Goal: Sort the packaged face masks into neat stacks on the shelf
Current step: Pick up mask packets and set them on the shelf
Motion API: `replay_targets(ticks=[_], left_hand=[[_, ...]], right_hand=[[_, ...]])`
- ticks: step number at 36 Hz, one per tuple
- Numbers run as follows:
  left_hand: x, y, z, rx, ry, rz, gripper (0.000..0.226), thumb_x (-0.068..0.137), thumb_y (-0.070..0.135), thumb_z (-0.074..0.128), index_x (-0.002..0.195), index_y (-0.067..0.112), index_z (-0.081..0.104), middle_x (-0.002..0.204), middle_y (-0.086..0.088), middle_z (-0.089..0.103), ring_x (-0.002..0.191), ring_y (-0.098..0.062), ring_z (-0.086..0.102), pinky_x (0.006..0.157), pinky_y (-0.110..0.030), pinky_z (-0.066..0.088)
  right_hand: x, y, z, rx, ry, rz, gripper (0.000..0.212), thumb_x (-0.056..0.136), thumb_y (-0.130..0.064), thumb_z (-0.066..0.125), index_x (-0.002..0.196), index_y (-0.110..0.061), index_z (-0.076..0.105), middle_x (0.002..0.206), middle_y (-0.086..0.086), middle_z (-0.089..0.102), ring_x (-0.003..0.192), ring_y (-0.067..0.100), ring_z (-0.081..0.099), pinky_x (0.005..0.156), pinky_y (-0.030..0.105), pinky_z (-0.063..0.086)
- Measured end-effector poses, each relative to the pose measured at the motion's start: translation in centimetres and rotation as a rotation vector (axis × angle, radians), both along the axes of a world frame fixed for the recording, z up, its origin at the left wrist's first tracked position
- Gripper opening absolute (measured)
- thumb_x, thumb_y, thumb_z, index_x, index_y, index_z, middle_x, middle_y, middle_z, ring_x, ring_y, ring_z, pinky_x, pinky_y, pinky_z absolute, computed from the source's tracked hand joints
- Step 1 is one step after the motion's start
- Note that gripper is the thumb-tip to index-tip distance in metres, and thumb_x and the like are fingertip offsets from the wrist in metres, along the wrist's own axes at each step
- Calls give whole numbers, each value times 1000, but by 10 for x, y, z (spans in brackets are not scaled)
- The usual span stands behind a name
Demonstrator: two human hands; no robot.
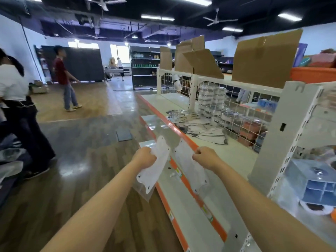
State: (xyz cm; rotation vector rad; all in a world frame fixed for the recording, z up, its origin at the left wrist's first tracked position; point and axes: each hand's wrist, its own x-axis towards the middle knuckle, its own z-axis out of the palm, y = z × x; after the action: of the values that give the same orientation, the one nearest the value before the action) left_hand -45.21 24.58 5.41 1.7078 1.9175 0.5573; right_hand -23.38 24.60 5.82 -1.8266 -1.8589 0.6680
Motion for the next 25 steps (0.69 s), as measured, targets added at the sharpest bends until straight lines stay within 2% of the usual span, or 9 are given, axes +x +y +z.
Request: replay_targets(ticks=[2, 4, 10, 13, 16, 18, 22, 25], left_hand=[[-3, 17, 6, 9, 12, 6, 39, 93, 19, 47, 130, 5, 50, 125, -15, 55, 112, -30, 53, 82, -31, 41], [-7, 38, 14, 36, 33, 2, 36, 94, 16, 45, 127, 2, 51, 124, -17, 56, 113, -31, 53, 83, -31, 42], [-12, 87, 26, 70, 14, 9, 29, 91, 11, 47, 117, -2, 52, 112, -19, 56, 91, -28, 51, 71, -30, 38], [-13, 103, 23, 65, -14, 6, 31, 91, 9, 47, 118, -4, 53, 103, -19, 55, 90, -28, 53, 71, -34, 41], [-17, 122, 20, 71, -10, 2, 28, 90, 6, 46, 115, -4, 55, 115, -22, 57, 95, -31, 55, 73, -31, 41], [-25, 138, 17, 75, -28, 2, 28, 89, 5, 47, 115, -3, 55, 115, -21, 57, 88, -26, 51, 69, -26, 38], [-47, 177, 14, 49, -47, -17, 28, 89, 8, 50, 115, -2, 54, 93, -10, 50, 82, -19, 46, 63, -24, 36], [-70, 208, 14, 29, -31, -48, 29, 88, 11, 49, 115, 0, 54, 93, -8, 49, 84, -21, 48, 62, -25, 37]], right_hand=[[-1, 18, 3, 6, 24, -4, 23, 87, -13, 49, 66, -15, 40, 68, 0, 43, 57, 14, 37, 49, 25, 28], [-2, 38, 9, 27, 40, -6, 21, 87, -11, 48, 68, -15, 40, 67, 0, 41, 57, 14, 36, 49, 25, 27], [-11, 93, 22, 90, -38, 43, 34, 86, -6, 44, 61, -17, 25, 57, 1, 28, 52, 15, 24, 49, 30, 16], [-18, 118, 17, 88, -28, 23, 30, 88, -8, 43, 63, -16, 29, 62, 1, 34, 56, 16, 31, 49, 29, 20], [-25, 140, 11, 69, -32, 22, 28, 88, -9, 43, 64, -15, 32, 65, 1, 37, 58, 15, 33, 50, 28, 23], [-32, 155, 8, 49, -26, 14, 20, 89, -9, 44, 71, -13, 36, 69, 1, 39, 62, 16, 34, 52, 29, 24], [-51, 190, 2, 25, -33, 7, 12, 90, -11, 42, 79, -12, 39, 71, 2, 39, 61, 14, 33, 53, 30, 23], [-70, 218, 1, 22, -14, -23, 16, 91, -12, 41, 76, -14, 38, 69, 1, 39, 59, 13, 33, 52, 29, 23]])
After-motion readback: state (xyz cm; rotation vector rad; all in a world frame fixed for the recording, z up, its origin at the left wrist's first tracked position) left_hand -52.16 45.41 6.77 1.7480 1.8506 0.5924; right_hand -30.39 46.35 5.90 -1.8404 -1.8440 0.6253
